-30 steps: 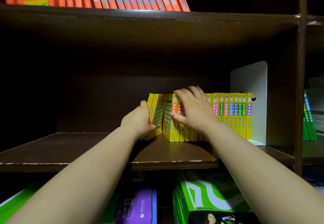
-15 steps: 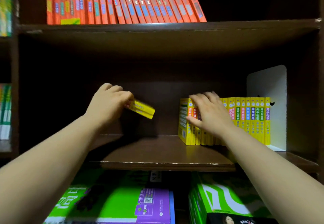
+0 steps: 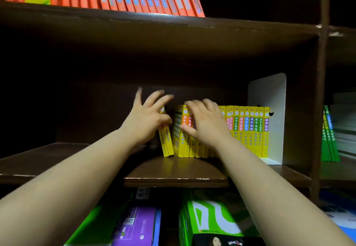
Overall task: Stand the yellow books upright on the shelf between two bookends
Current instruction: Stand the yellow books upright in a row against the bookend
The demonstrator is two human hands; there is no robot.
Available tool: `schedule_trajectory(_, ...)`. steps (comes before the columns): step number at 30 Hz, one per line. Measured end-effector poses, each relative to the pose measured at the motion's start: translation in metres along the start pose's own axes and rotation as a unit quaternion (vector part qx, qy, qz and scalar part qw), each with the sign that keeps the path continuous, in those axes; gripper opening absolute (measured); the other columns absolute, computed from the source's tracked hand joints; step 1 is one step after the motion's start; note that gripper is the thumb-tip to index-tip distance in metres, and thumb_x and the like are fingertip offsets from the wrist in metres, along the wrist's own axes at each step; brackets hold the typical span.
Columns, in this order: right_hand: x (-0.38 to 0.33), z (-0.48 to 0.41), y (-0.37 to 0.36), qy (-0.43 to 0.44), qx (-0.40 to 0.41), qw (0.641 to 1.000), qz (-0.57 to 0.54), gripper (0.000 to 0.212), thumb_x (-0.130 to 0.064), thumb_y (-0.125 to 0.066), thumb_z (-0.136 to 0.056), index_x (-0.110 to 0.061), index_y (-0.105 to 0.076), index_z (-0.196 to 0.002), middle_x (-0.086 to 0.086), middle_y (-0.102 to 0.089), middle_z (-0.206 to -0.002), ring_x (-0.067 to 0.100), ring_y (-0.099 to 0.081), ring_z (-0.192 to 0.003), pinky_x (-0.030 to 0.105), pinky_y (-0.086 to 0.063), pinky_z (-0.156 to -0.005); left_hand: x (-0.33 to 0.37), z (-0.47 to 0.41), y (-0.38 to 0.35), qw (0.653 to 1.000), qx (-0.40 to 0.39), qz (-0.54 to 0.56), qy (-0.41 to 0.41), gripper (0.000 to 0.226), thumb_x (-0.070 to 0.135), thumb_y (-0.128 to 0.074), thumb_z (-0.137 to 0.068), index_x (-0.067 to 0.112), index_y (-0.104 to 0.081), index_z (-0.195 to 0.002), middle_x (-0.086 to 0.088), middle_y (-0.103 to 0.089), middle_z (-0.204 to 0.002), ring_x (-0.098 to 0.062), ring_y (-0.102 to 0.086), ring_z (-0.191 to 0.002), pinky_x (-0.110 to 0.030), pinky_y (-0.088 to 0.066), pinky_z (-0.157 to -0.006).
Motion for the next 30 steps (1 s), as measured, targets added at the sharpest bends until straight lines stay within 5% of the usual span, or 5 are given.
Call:
schedule_trajectory(6, 0.001, 0.0, -0.001, 0.006, 0.011, 1.0, 0.006, 0.066, -0.049, -0.049, -0.085, -0.015, -0.03, -0.138, 0.006, -0.04, -0.142, 0.027, -0.03, -0.13, 0.036, -0.021, -0.106, 0.002, 0.001, -0.019, 0.962, -0.036, 0.24, 0.126, 0.063, 0.006, -0.058, -0.08, 0.036, -0.038, -0.132, -0.006, 0.006, -0.155, -0.029, -0.012, -0.141, -0.039, -0.045, -0.092)
schedule_trajectory(10, 0.002, 0.001, -0.004, 0.015, 0.017, 1.0, 0.009, 0.066, -0.048, -0.044, -0.088, -0.016, -0.023, -0.142, 0.006, -0.036, -0.145, 0.027, -0.028, -0.132, 0.036, -0.019, -0.107, 0.013, -0.008, -0.018, 0.829, -0.01, 0.517, 0.214, 0.102, -0.007, -0.063, -0.072, 0.04, -0.003, -0.139, -0.006, 0.014, -0.154, -0.025, -0.022, -0.137, -0.003, -0.044, -0.074)
schedule_trajectory(16, 0.002, 0.005, -0.004, 0.031, -0.005, 0.999, -0.025, 0.073, -0.045, -0.047, -0.087, -0.019, -0.011, -0.145, 0.004, -0.021, -0.153, 0.023, -0.011, -0.142, 0.035, 0.002, -0.116, 0.017, -0.008, -0.034, 0.714, -0.099, 0.606, 0.337, 0.097, 0.018, -0.074, -0.069, 0.015, -0.011, -0.142, -0.01, -0.035, -0.143, -0.021, -0.045, -0.122, -0.032, -0.041, -0.098)
schedule_trajectory(25, 0.038, 0.026, 0.012, 0.104, -0.08, 0.987, 0.096, 0.106, -0.065, -0.053, -0.073, -0.027, 0.02, -0.138, 0.004, 0.017, -0.155, 0.022, 0.013, -0.143, 0.029, 0.018, -0.108, 0.019, -0.006, -0.043, 0.709, -0.185, 0.632, 0.253, 0.096, 0.009, -0.07, -0.072, 0.027, -0.007, -0.141, 0.011, -0.052, -0.1, -0.001, -0.054, -0.08, -0.011, -0.048, -0.052)
schedule_trajectory(30, 0.044, 0.02, 0.006, 0.122, -0.08, 0.975, 0.167, 0.104, -0.077, -0.043, -0.067, -0.035, 0.035, -0.12, 0.003, 0.026, -0.15, 0.023, 0.022, -0.14, 0.032, 0.023, -0.105, 0.017, -0.005, -0.049, 0.71, -0.17, 0.636, 0.251, 0.096, 0.008, -0.072, -0.071, 0.027, -0.009, -0.141, -0.005, -0.051, -0.127, -0.015, -0.056, -0.098, -0.022, -0.047, -0.07)
Point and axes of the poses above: each hand's wrist, its own z-axis away from the middle knuckle, its own y-axis out of the back of the hand, x = y × z, the point moved 3 cm from there along -z, towards the middle knuckle
